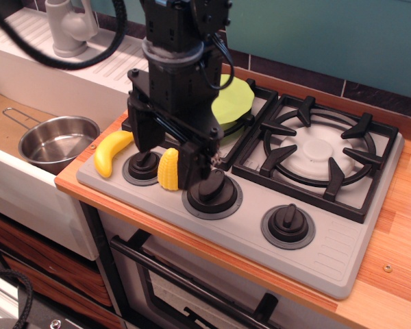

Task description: End effector reaching corn

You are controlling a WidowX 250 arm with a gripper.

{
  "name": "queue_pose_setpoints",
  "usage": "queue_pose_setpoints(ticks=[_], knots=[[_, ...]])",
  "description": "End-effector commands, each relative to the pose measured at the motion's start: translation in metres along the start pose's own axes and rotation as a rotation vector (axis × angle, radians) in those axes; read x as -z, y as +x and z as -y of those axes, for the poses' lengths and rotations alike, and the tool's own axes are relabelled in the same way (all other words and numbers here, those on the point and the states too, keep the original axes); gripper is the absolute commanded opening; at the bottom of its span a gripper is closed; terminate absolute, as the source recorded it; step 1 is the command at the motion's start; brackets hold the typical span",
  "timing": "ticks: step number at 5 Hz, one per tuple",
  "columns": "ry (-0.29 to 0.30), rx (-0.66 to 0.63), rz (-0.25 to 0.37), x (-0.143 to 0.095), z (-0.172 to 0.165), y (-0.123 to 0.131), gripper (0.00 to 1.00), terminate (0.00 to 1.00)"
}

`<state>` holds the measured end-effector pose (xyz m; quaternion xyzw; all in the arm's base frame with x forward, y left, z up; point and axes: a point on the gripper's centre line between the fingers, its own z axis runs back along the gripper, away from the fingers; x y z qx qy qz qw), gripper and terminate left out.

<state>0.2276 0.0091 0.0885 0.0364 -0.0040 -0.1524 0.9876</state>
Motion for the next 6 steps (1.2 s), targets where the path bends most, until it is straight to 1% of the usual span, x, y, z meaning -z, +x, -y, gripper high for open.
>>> queue_pose_setpoints(ticks=[1,3,4,5,6], knots=[[0.024,0.01,0.065,-0.002,-0.013,0.018,1.0,0.0],[0.022,0.01,0.067,-0.002,-0.014,0.017,1.0,0.0],[0.04,0.011,0.091,0.007,-0.017,0.026,1.0,0.0],[0.077,0.012,0.113,0.019,-0.022,0.039,1.0,0.0],[0.107,0.02,0.137,0.033,-0.025,0.047,1.0,0.0]])
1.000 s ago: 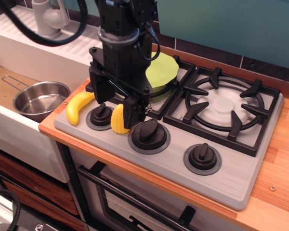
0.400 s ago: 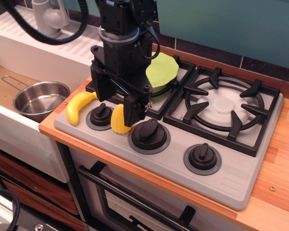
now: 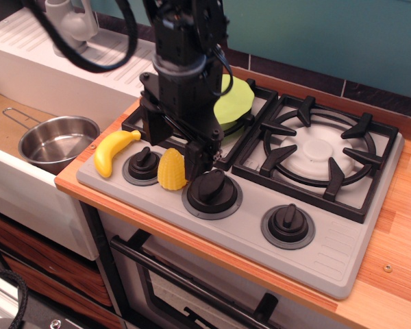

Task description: End effector reaching corn

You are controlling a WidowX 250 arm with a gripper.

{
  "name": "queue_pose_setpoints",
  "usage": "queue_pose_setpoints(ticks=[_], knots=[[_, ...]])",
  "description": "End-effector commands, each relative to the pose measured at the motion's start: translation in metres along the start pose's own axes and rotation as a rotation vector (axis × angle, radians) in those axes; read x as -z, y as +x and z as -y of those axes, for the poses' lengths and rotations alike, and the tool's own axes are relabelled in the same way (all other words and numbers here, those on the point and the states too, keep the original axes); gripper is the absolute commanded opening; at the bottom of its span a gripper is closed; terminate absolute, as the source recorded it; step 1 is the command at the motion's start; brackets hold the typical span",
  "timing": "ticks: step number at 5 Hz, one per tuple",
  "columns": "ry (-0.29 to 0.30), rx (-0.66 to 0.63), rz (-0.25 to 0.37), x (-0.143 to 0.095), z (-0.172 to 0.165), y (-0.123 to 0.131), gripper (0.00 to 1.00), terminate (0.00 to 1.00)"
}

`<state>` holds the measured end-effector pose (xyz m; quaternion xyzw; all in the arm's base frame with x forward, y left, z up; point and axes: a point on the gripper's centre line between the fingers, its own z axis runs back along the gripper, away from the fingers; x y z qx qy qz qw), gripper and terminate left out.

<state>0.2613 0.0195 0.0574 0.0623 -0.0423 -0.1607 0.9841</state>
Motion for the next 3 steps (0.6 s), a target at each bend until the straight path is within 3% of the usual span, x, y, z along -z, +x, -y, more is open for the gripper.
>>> queue_pose_setpoints(ticks=[1,2,3], knots=[[0.04,0.007,0.068,0.0027,-0.0083,0.0158,1.0,0.0],[0.024,0.005,0.057,-0.0018,-0.0098,0.0112,1.0,0.0],[0.007,0.001,0.057,-0.0017,-0.0098,0.0106,1.0,1.0]])
